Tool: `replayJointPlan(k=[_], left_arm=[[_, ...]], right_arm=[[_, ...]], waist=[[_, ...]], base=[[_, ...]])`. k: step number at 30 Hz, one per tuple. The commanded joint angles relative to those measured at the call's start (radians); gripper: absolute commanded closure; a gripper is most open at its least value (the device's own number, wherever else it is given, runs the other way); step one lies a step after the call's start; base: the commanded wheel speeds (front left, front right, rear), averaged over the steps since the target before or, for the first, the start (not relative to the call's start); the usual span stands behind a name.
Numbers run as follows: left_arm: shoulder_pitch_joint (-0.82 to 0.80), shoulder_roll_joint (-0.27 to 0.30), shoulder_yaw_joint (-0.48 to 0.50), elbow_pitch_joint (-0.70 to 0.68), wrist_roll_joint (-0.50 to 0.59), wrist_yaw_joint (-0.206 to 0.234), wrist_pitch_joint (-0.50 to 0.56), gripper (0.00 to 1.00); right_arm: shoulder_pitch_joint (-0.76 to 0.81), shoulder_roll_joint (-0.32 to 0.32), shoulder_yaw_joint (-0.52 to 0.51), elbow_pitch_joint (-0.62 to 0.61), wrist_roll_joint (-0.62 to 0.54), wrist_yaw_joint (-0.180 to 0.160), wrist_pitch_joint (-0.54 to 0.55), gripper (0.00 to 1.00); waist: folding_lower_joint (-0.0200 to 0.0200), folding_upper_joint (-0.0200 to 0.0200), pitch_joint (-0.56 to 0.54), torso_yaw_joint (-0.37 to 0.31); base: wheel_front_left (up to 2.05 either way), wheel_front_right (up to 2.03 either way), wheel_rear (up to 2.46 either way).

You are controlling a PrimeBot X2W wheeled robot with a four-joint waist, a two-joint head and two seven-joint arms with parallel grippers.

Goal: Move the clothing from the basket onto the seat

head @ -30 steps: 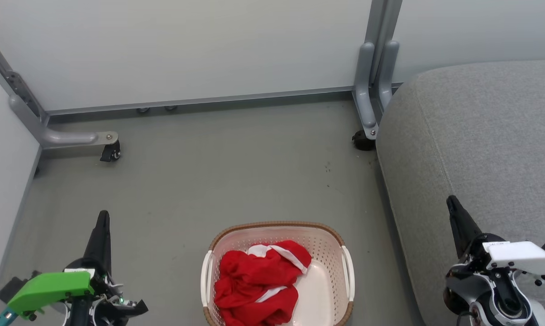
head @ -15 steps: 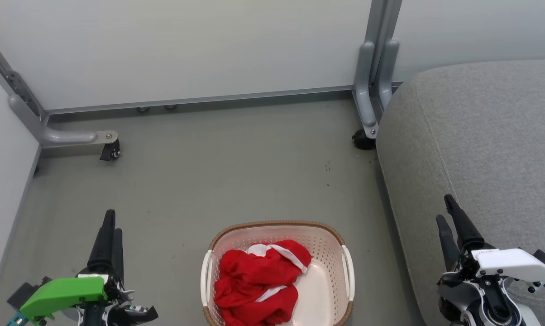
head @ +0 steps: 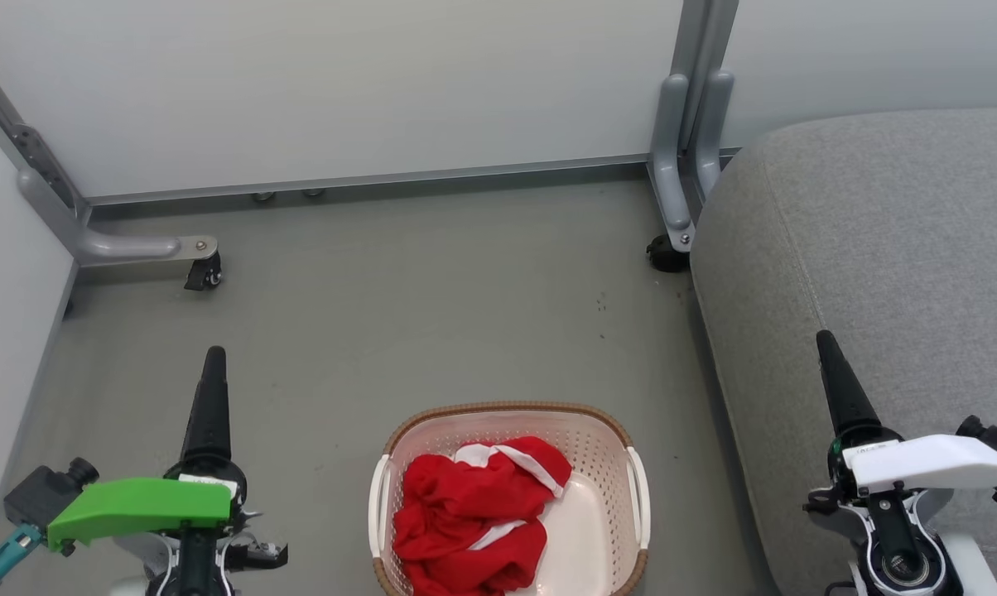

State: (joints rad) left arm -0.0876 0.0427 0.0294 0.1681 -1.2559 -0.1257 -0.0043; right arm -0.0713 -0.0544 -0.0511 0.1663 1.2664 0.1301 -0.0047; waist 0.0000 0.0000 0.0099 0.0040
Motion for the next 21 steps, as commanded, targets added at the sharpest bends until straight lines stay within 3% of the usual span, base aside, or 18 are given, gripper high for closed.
replayJointPlan(k=[1, 9, 21], left_arm=[[-0.028, 0.005, -0.007, -0.024, 0.054, -0.003, -0.013, 0.0], [-0.02, 0.005, -0.029, -0.039, 0.222, -0.004, -0.043, 0.0], [-0.005, 0.006, -0.053, -0.048, 0.422, -0.004, -0.083, 0.0]], right_arm=[[-0.011, -0.012, 0.006, -0.028, -0.055, 0.0, -0.012, 0.0], [-0.002, -0.026, 0.03, -0.058, -0.262, 0.0, -0.043, 0.0], [0.011, -0.022, 0.058, -0.07, -0.446, 0.0, -0.083, 0.0]], waist=[[0.0, 0.0, 0.0, 0.001], [0.0, 0.0, 0.0, 0.003], [0.0, 0.0, -0.001, 0.006]], base=[[0.0, 0.0, 0.0], [0.0, 0.0, 0.0], [0.0, 0.0, 0.0]])
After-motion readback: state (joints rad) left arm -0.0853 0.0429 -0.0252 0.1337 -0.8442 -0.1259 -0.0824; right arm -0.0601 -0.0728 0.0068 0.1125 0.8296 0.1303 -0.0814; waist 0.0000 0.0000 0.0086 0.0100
